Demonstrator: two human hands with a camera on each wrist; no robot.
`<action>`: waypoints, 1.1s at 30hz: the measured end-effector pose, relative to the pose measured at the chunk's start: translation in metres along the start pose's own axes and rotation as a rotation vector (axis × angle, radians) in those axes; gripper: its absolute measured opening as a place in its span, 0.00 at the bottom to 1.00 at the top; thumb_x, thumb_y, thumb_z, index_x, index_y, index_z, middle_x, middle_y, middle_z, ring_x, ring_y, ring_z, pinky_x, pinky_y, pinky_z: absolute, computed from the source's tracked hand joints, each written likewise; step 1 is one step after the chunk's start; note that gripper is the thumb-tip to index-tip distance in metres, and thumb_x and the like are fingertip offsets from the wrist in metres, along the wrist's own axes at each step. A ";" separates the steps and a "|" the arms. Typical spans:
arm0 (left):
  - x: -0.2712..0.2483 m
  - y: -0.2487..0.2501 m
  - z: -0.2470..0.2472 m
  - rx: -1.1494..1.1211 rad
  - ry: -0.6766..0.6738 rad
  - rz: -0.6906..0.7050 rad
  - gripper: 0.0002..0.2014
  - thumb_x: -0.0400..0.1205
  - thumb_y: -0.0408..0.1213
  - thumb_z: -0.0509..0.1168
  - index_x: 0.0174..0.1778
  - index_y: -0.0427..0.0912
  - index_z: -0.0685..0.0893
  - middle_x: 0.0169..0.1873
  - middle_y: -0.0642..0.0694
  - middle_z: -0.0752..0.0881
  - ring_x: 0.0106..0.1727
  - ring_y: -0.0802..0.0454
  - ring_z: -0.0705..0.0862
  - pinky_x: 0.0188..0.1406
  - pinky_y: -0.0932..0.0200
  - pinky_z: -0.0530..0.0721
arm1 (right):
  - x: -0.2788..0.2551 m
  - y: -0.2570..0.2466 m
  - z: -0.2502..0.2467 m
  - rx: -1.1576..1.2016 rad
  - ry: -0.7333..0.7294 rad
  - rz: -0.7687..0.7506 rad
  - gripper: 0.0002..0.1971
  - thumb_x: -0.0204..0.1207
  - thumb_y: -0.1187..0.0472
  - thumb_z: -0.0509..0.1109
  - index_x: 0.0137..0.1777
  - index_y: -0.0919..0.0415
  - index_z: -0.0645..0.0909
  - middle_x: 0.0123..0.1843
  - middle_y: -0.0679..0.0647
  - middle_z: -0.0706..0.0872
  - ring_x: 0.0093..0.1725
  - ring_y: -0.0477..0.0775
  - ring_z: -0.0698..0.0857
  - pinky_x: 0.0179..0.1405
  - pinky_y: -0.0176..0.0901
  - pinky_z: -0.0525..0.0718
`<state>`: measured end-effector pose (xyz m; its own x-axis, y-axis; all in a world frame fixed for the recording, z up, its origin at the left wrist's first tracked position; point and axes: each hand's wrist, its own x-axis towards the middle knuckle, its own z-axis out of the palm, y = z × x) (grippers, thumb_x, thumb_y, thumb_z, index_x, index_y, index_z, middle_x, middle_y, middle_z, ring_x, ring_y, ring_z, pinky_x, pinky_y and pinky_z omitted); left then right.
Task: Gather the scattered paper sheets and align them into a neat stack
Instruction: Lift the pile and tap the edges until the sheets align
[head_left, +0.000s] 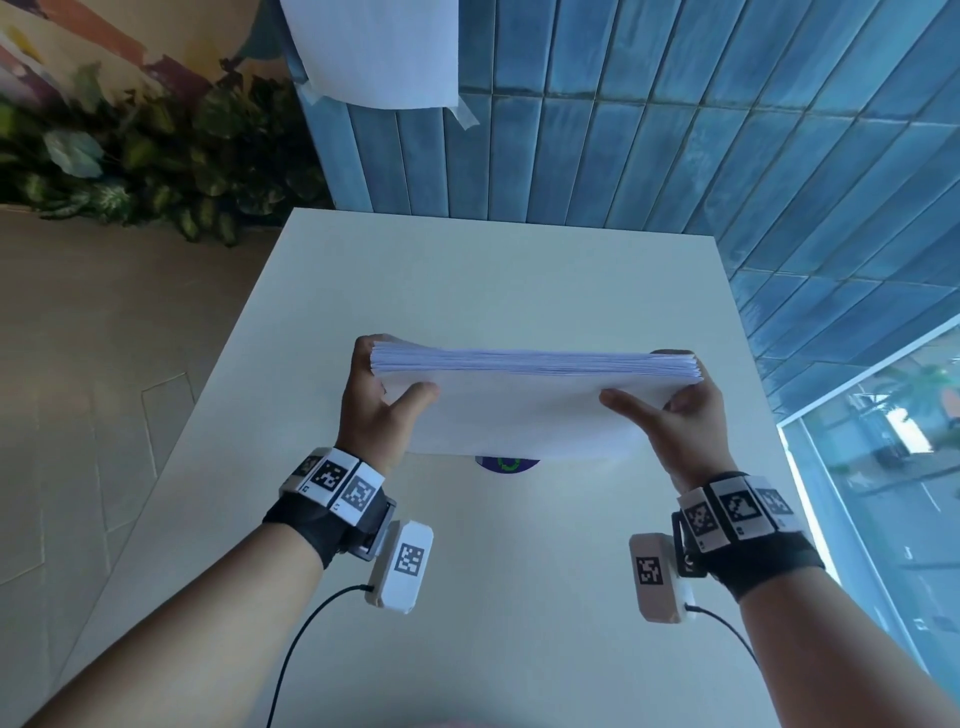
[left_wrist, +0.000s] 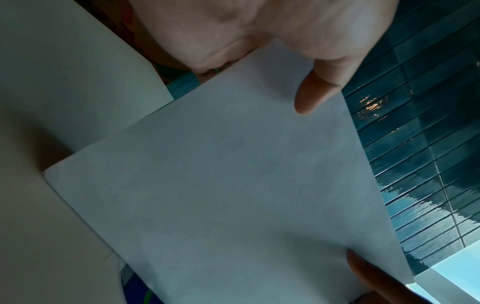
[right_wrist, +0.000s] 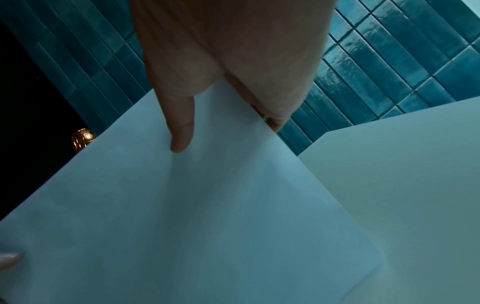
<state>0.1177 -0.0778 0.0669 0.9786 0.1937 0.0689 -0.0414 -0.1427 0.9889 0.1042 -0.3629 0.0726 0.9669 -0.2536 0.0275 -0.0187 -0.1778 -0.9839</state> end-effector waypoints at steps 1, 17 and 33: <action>-0.001 0.000 0.000 0.009 -0.002 0.002 0.21 0.61 0.42 0.71 0.50 0.55 0.75 0.41 0.66 0.83 0.50 0.51 0.82 0.62 0.28 0.77 | -0.001 0.000 0.000 -0.003 -0.001 0.003 0.22 0.61 0.72 0.83 0.53 0.66 0.79 0.36 0.50 0.83 0.29 0.33 0.82 0.31 0.22 0.77; -0.005 0.000 0.001 0.060 0.024 0.059 0.22 0.67 0.39 0.74 0.55 0.49 0.76 0.48 0.52 0.83 0.54 0.51 0.84 0.62 0.46 0.82 | -0.006 0.003 0.003 -0.050 0.045 -0.019 0.23 0.60 0.64 0.85 0.49 0.46 0.77 0.45 0.51 0.86 0.43 0.38 0.86 0.44 0.30 0.82; 0.013 0.006 0.013 0.118 0.180 0.093 0.16 0.73 0.37 0.77 0.43 0.59 0.76 0.42 0.58 0.84 0.47 0.53 0.85 0.54 0.53 0.84 | 0.002 -0.008 0.026 -0.030 0.213 -0.032 0.12 0.63 0.63 0.83 0.35 0.54 0.80 0.33 0.49 0.85 0.35 0.51 0.83 0.40 0.52 0.84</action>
<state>0.1329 -0.0885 0.0716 0.9196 0.3428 0.1920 -0.0957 -0.2784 0.9557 0.1129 -0.3375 0.0760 0.8917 -0.4417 0.0987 0.0009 -0.2164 -0.9763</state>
